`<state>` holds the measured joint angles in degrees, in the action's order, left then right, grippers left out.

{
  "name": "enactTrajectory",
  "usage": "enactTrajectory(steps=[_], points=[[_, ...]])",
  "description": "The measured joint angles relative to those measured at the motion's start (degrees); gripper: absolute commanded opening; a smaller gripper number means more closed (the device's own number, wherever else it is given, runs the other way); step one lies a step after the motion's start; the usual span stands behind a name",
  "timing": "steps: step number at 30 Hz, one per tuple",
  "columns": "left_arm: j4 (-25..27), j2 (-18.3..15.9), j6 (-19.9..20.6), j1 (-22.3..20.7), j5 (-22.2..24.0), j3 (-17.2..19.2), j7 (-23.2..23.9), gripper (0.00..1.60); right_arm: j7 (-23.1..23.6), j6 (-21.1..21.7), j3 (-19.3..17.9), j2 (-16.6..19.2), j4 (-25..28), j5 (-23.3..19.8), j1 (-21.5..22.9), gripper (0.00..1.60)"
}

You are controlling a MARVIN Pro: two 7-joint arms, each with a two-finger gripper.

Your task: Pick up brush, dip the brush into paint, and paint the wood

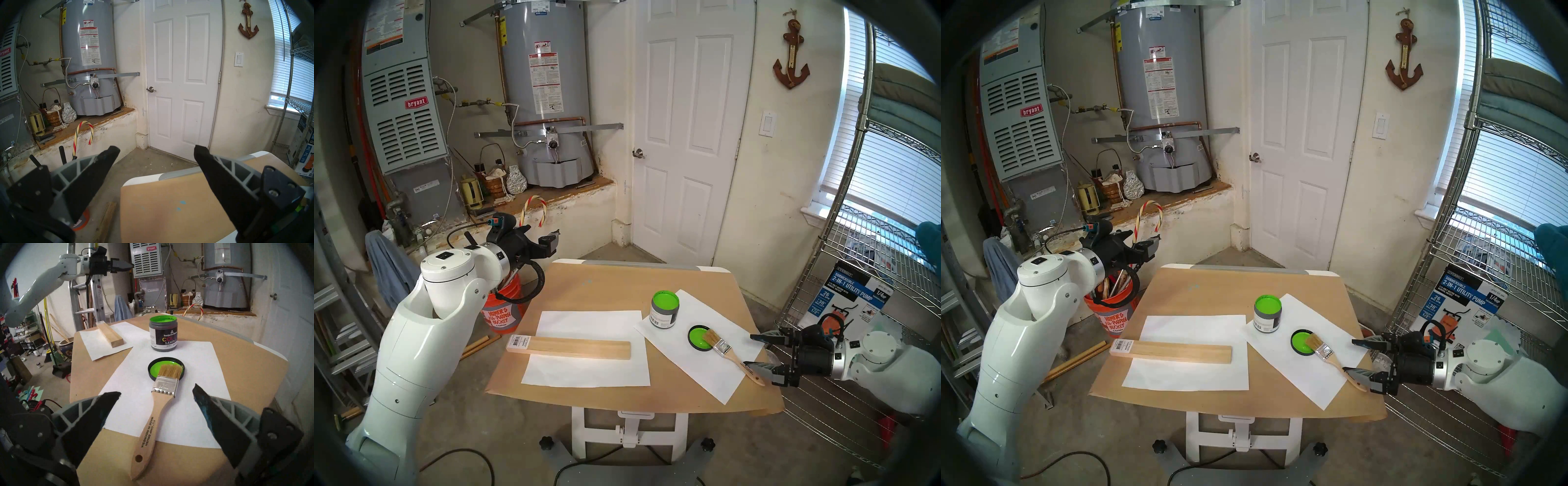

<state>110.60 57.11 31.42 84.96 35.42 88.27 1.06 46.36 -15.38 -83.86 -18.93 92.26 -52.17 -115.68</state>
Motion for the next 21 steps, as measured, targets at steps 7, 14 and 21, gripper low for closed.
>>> enactTrajectory(steps=[7, 14, 21], points=[[0.0, 0.0, 0.0, 0.0, 0.0, 0.0, 0.0, 1.6, -1.9, -6.4, -3.1, -1.7, 0.9, 2.0, -4.8, 1.6], [0.0, 0.0, 0.0, 0.0, 0.0, 0.0, 0.0, 1.6, -5.9, -12.6, -7.9, -4.1, 1.3, 5.5, -9.8, 1.6], [0.1, 0.0, 0.0, 0.0, 0.0, 0.0, 0.0, 1.6, -10.5, -18.0, -12.3, -7.4, 3.5, 9.5, -14.7, 1.6]])
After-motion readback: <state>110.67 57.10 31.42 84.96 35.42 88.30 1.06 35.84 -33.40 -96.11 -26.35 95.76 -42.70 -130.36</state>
